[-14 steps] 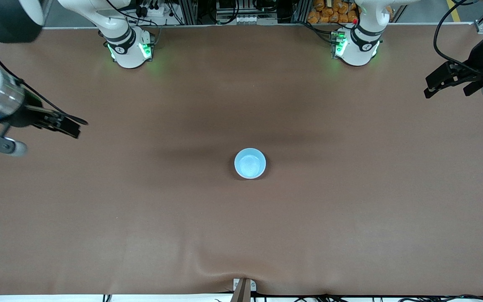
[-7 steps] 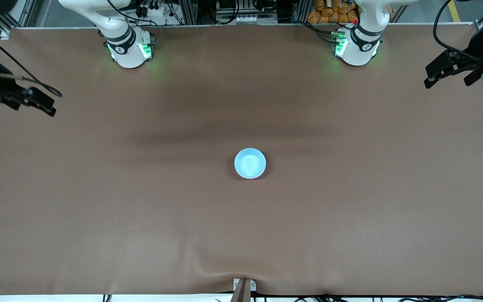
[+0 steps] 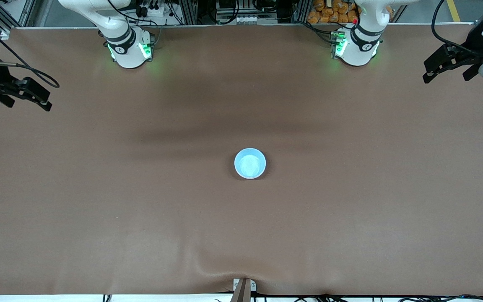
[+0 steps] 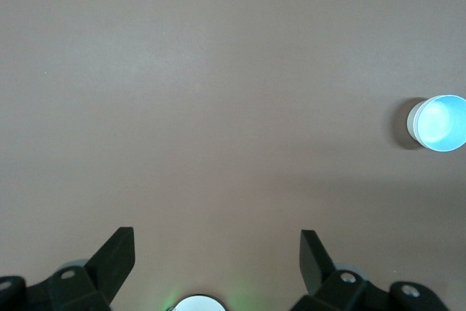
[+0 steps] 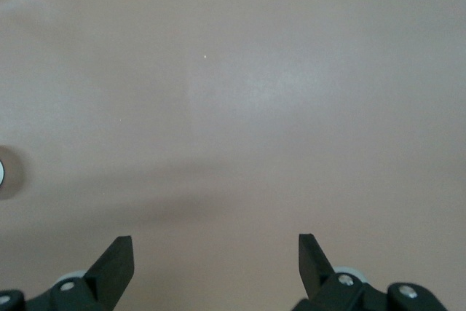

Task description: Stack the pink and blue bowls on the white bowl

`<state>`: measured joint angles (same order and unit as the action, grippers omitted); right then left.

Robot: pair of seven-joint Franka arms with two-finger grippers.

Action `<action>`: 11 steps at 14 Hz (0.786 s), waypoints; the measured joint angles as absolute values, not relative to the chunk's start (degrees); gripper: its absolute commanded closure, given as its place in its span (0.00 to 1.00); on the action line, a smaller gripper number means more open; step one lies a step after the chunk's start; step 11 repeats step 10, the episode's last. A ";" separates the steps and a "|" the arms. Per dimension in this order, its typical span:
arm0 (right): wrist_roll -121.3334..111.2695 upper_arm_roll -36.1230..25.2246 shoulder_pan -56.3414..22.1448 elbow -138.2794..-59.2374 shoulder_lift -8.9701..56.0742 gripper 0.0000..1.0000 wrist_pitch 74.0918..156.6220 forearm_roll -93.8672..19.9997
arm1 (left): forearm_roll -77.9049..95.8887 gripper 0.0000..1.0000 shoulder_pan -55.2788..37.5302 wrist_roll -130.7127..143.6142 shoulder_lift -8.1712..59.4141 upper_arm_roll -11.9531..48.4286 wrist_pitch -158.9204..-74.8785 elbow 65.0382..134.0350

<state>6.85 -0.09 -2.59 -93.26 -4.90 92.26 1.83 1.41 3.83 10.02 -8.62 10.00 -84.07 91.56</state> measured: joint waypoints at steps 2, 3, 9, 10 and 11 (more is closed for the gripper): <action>4.56 -0.49 -2.32 -91.30 -3.66 0.00 91.74 1.83 | 1.41 0.00 3.83 10.02 -8.62 10.00 -84.07 91.56; 4.18 -0.58 -2.30 -90.85 -3.27 0.00 91.59 1.83 | 1.41 0.00 3.83 10.02 -8.62 9.99 -84.07 91.56; 3.94 -0.41 -2.33 -90.42 -2.80 0.00 89.90 1.83 | 1.41 0.00 3.83 10.02 -8.61 10.01 -83.76 91.56; 3.94 -0.34 -2.36 -90.42 -2.79 0.00 89.67 1.83 | 1.41 0.00 3.83 10.02 -8.61 10.02 -83.65 91.56; 3.94 -0.34 -2.36 -90.42 -2.79 0.00 89.67 1.83 | 1.41 0.00 3.83 10.02 -8.61 10.02 -83.65 91.56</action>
